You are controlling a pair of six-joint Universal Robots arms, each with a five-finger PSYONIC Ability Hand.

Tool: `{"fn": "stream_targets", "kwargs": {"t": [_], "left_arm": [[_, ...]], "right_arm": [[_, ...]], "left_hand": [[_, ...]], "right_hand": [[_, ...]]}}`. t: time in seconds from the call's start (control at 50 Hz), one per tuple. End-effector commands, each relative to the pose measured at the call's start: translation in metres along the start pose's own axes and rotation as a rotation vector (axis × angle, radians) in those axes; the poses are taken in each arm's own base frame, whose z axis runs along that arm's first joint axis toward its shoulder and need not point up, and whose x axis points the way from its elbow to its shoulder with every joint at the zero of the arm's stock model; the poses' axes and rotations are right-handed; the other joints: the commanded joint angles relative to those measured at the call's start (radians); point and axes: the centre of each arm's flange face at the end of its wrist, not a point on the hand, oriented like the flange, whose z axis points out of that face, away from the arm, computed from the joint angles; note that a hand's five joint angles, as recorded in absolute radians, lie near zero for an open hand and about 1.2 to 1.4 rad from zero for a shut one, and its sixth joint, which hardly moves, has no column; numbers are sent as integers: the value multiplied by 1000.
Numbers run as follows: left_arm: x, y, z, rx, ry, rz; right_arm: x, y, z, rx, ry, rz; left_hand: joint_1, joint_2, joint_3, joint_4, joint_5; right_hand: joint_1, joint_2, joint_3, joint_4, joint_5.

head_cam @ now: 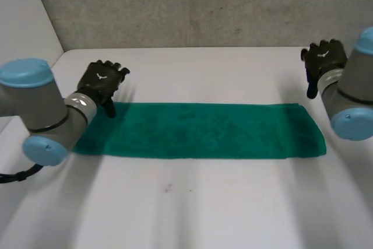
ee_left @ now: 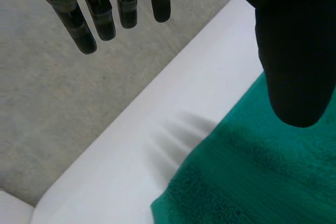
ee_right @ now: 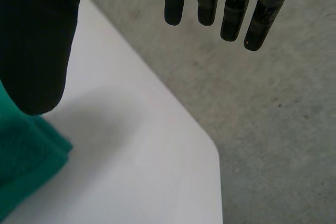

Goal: Fold the towel.

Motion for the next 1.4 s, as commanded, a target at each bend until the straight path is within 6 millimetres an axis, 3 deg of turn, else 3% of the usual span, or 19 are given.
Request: {"fn": "stream_targets", "kwargs": {"t": [0.02,0.14,0.26,0.38,0.4,0.6,0.66,0.68,0.7,0.8,1.0,1.06,1.14,1.16,1.22,1.24,1.3,1.38,1.4], "left_arm": [[0,-8,-47,-37,10,-37],[11,1,-86,-90,33,-106],[21,14,-102,-143,59,-166],[26,22,-107,-178,66,-195],[26,22,-107,-178,66,-195],[25,24,-105,-171,59,-194],[23,25,-103,-166,51,-194],[22,25,-103,-164,48,-193],[23,25,-102,-164,48,-193],[21,27,-103,-168,43,-195],[21,27,-105,-172,40,-196],[21,27,-105,-174,39,-196],[21,28,-106,-177,41,-197],[21,28,-106,-176,39,-197],[22,28,-106,-176,40,-196],[22,28,-106,-176,40,-196],[21,27,-107,-175,38,-196],[20,27,-107,-175,35,-196],[20,27,-107,-175,35,-196]], "right_arm": [[8,-19,-45,33,-91,44],[10,21,-75,-108,-208,75],[-2,58,-91,-212,-307,119],[5,78,-85,-234,-281,139],[4,90,-78,-239,-268,143],[2,114,-64,-276,-261,148],[1,118,-61,-285,-265,150],[1,118,-60,-285,-262,150],[6,119,-56,-282,-236,155],[34,132,-47,-315,-113,157],[131,150,-36,-366,155,28],[146,152,-34,-375,185,-39],[146,145,-32,-359,176,-102],[127,123,-29,-298,135,-112],[104,88,-26,-201,94,-112],[90,66,-27,-141,68,-104],[65,35,-33,-53,17,-96],[4,-15,-53,103,-140,-119],[-23,-34,-67,174,-217,-129]], "left_hand": [[-14,-29,-39,-29,-46],[-14,-29,-39,-29,-46],[-14,-29,-39,-29,-46],[-14,-29,-39,-29,-46],[-14,-29,-39,-29,-46],[-14,-29,-39,-29,-46],[-14,-29,-39,-29,-46],[-14,-29,-39,-29,-46],[-14,-29,-39,-29,-46],[-14,-29,-39,-29,-46],[-14,-29,-39,-29,-46],[-14,-29,-39,-29,-46],[-14,-29,-39,-29,-46],[-14,-29,-39,-29,-46],[-14,-29,-39,-29,-46],[-14,-29,-39,-29,-46],[-14,-29,-39,-29,-46],[-14,-29,-39,-29,-46],[-14,-29,-39,-29,-46]], "right_hand": [[-31,-51,-40,-61,-65],[-31,-51,-40,-61,-65],[99,80,91,70,65],[240,221,232,211,206],[313,293,304,284,279],[408,388,399,378,374],[572,552,563,543,538],[744,724,735,714,710],[1186,1166,1177,1157,1152],[1191,1171,1182,1161,1157],[1191,1171,1182,1161,1157],[1191,1171,1182,1161,1157],[1191,1171,1182,1161,1157],[1191,1171,1182,1161,1157],[1191,1171,1182,1161,1157],[1191,1171,1182,1161,1157],[1191,1171,1182,1161,1157],[1191,1171,1182,1161,1157],[1191,1171,1182,1161,1157]]}}
